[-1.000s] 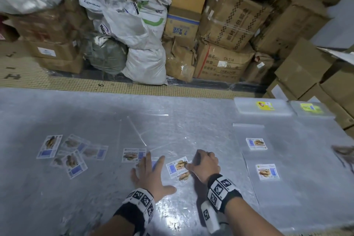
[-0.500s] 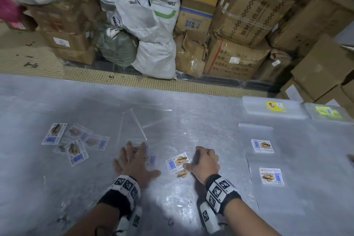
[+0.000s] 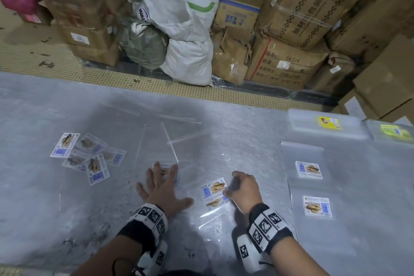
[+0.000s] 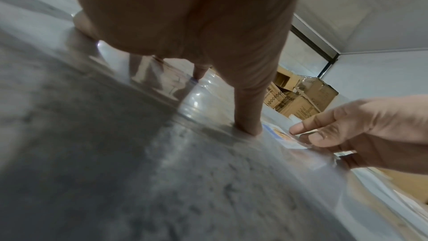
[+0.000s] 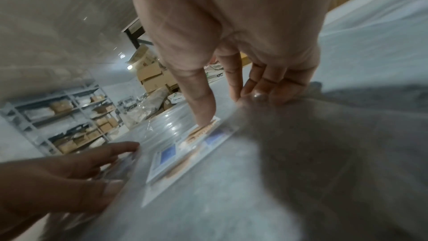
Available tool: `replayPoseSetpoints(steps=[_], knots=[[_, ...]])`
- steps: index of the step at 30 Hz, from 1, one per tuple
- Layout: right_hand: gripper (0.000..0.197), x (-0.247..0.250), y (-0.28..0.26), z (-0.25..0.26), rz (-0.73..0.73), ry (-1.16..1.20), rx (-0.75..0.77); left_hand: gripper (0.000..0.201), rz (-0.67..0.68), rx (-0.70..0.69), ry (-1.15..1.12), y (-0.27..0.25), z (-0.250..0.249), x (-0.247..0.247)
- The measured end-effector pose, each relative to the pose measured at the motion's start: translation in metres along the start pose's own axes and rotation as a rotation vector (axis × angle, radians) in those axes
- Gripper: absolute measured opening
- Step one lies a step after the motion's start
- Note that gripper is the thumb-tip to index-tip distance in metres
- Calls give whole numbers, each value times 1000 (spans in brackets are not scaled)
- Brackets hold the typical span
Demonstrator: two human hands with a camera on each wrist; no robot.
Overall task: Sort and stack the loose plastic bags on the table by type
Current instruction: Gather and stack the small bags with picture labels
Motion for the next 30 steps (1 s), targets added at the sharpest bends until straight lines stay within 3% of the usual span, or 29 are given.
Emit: replayPoseSetpoints(steps=[4,9,16,22,30], knots=[[58,-1,0,-2,-3,150,-42,118,-16,0,34,0,-1,0],[46,-2,-1,-1,-88,-103,-19,115,-27,8,49,-4,-1,-1],[36,-4,-6,5,-49,-121,23,114,19,-11,54,-7,-2,-5],[48,-3,-10,1,-26,-11,20,111,33,-25,43,-5,-3,-8],[57,-1,-24,3,93,350,48,104,85,-101,14,-4,5,0]])
Point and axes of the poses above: each hand's wrist, its own y-axis towards the middle knuckle, its own x-axis out of the back of the hand, z = x × y, the point moved 3 cm from there along y, towards the middle knuckle, and after that the axes turned 1 degree about x, right-handed, at the moved point
